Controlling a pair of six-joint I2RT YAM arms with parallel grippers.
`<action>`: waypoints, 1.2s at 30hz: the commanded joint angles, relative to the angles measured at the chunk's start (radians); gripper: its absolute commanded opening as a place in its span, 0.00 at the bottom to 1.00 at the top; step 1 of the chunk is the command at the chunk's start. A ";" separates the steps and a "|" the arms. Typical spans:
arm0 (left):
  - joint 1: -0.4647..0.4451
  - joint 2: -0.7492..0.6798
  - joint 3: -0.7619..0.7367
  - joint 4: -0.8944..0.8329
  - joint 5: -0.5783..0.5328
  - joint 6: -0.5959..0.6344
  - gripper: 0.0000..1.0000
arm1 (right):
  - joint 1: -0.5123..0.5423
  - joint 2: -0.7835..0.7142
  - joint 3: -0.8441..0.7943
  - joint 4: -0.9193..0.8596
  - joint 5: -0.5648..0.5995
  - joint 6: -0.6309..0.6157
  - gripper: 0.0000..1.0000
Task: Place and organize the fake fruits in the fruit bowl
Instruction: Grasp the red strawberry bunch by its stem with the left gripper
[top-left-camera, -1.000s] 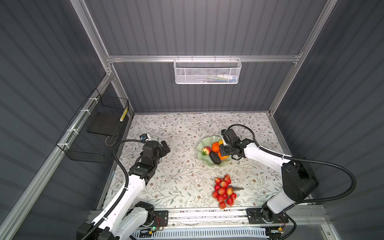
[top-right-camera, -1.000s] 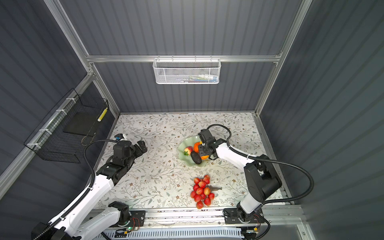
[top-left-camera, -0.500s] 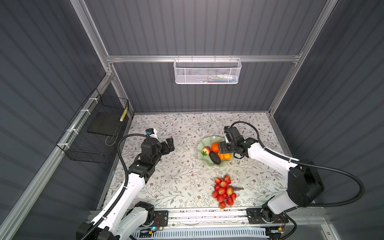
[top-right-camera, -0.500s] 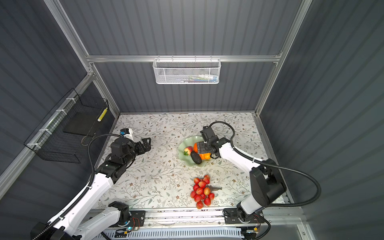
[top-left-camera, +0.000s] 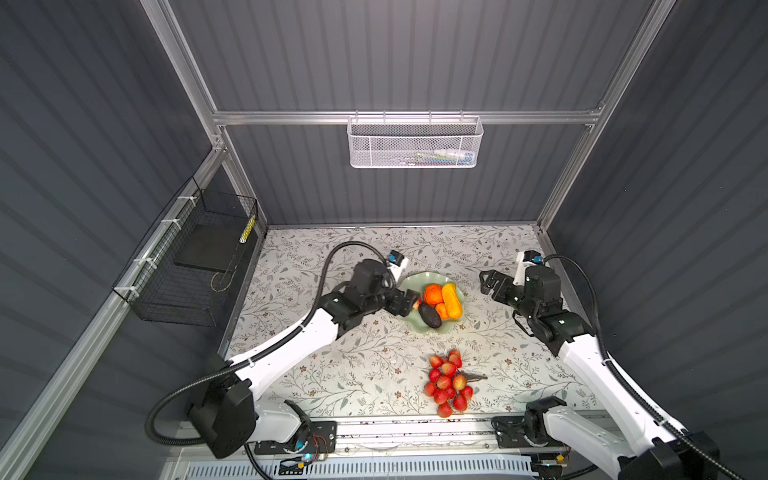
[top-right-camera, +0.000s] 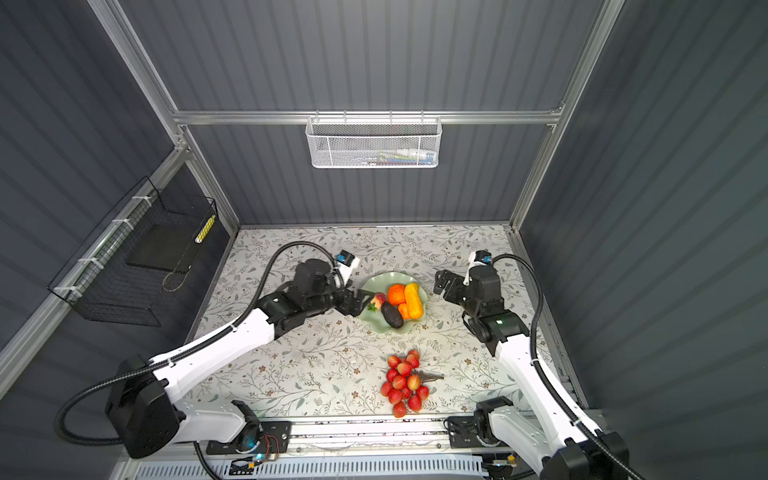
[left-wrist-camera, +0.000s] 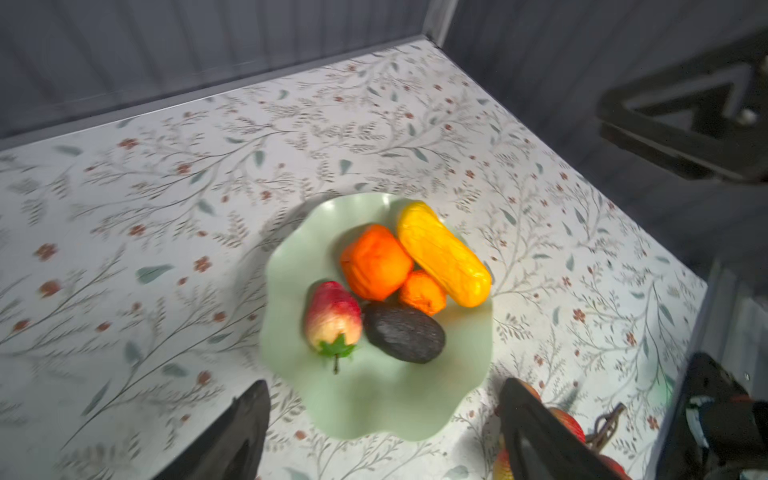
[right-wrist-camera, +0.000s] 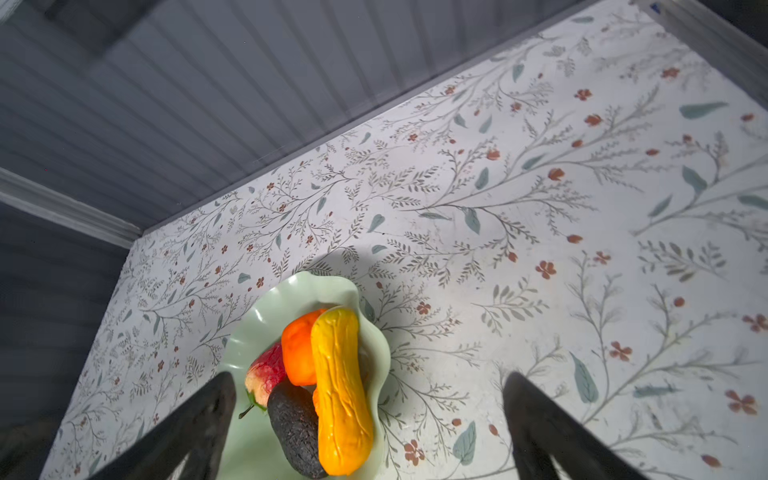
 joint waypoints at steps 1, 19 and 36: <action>-0.126 0.098 0.104 -0.086 -0.059 0.172 0.85 | -0.103 -0.012 -0.057 0.032 -0.168 0.080 0.99; -0.503 0.476 0.373 -0.259 -0.048 0.333 0.72 | -0.302 -0.037 -0.182 0.094 -0.375 0.133 0.99; -0.509 0.688 0.493 -0.255 0.030 0.306 0.64 | -0.321 -0.089 -0.191 0.058 -0.368 0.108 0.99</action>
